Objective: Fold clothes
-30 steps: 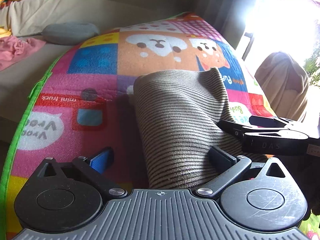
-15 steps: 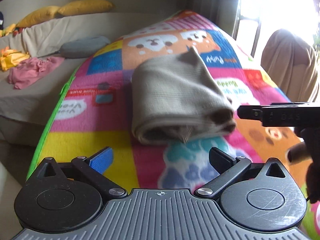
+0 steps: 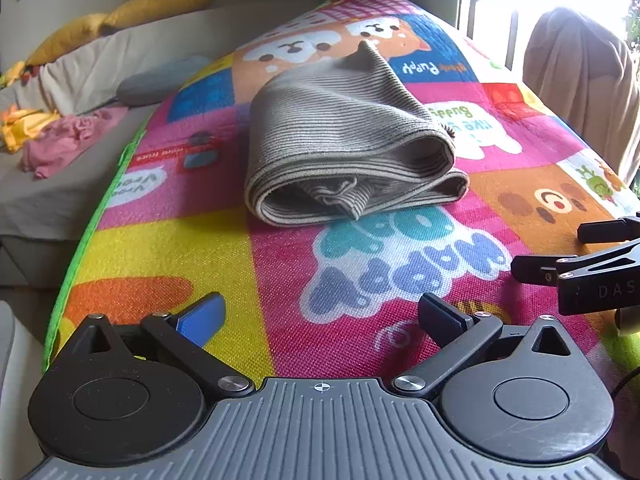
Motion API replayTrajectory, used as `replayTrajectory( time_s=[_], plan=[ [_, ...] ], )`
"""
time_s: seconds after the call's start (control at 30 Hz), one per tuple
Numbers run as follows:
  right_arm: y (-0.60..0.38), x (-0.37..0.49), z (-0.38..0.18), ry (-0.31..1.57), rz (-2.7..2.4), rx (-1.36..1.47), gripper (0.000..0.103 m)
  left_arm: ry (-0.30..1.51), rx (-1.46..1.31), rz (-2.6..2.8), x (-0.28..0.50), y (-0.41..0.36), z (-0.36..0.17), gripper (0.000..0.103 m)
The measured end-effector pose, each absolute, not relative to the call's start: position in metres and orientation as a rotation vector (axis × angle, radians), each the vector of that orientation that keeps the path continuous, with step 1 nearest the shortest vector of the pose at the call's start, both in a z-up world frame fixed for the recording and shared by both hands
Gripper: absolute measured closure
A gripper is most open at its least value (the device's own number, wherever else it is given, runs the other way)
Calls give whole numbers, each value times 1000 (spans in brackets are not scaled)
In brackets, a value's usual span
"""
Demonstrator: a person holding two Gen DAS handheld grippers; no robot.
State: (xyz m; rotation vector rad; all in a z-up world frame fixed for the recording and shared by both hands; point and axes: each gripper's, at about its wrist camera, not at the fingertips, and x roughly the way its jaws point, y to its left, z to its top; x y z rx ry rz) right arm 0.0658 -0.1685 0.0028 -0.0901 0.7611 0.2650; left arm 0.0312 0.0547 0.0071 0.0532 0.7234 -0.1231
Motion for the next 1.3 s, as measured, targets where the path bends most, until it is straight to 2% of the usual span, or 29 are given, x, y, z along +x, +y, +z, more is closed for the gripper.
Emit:
replayTrajectory(
  time_s=[1.3],
  plan=[
    [-170,67,3,755,267,-88,0,720,22,-101,33,55,7,0]
  ],
)
